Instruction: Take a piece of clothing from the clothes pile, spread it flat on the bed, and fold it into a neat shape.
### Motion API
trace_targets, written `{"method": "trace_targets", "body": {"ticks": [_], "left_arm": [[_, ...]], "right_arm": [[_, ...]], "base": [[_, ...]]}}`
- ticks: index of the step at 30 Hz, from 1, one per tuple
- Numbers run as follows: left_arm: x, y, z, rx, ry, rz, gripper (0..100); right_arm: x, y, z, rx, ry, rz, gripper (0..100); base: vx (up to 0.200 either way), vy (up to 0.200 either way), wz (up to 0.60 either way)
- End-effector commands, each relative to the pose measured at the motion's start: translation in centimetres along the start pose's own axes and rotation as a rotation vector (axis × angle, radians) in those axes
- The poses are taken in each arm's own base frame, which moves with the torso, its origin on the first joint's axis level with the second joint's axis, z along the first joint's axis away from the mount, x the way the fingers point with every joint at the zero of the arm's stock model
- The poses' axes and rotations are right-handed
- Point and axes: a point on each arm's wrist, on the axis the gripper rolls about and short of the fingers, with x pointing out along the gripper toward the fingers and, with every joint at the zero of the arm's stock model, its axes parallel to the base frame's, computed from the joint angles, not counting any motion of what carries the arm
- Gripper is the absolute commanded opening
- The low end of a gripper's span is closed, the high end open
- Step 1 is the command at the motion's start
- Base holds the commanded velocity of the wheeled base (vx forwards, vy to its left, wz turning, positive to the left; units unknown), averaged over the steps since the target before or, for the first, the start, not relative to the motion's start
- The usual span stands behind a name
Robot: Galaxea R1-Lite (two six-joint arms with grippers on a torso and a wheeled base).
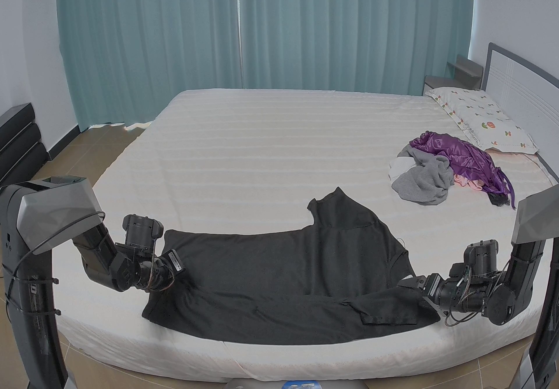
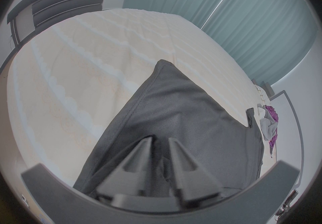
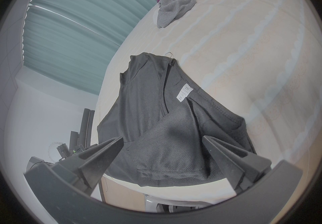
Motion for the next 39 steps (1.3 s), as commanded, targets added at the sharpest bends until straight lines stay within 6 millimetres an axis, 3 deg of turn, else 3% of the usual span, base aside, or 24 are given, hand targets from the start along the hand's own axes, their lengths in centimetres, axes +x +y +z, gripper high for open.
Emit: {"method": "trace_targets", "body": {"ticks": [1, 8, 18, 23, 29, 39], "left_arm": [[-0.3, 0.4, -0.2, -0.006, 0.009, 0.012, 0], [-3.9, 0.8, 0.3, -0.025, -0.025, 0.005, 0], [-7.1, 1.4, 0.2, -0.031, -0.047, 0.000, 0], [-7.5, 1.6, 0.2, -0.036, -0.052, 0.002, 0], [-8.1, 2.0, 0.2, -0.043, -0.054, 0.009, 0], [-8.1, 2.1, 0.0, -0.042, -0.042, 0.007, 0]], "right_arm": [[0.0, 0.0, 0.0, -0.002, 0.001, 0.000, 100], [0.0, 0.6, 0.0, -0.022, -0.004, 0.018, 100], [0.6, 1.2, 0.8, -0.081, -0.054, 0.067, 100], [1.2, 1.3, 1.4, -0.125, -0.062, 0.075, 100], [3.4, -0.5, 1.4, -0.239, -0.041, 0.036, 100], [4.5, -1.7, 2.0, -0.293, -0.045, 0.057, 100]], "base": [[0.000, 0.000, 0.00], [0.000, 0.000, 0.00], [0.000, 0.000, 0.00], [0.000, 0.000, 0.00], [0.000, 0.000, 0.00], [0.000, 0.000, 0.00]]}}
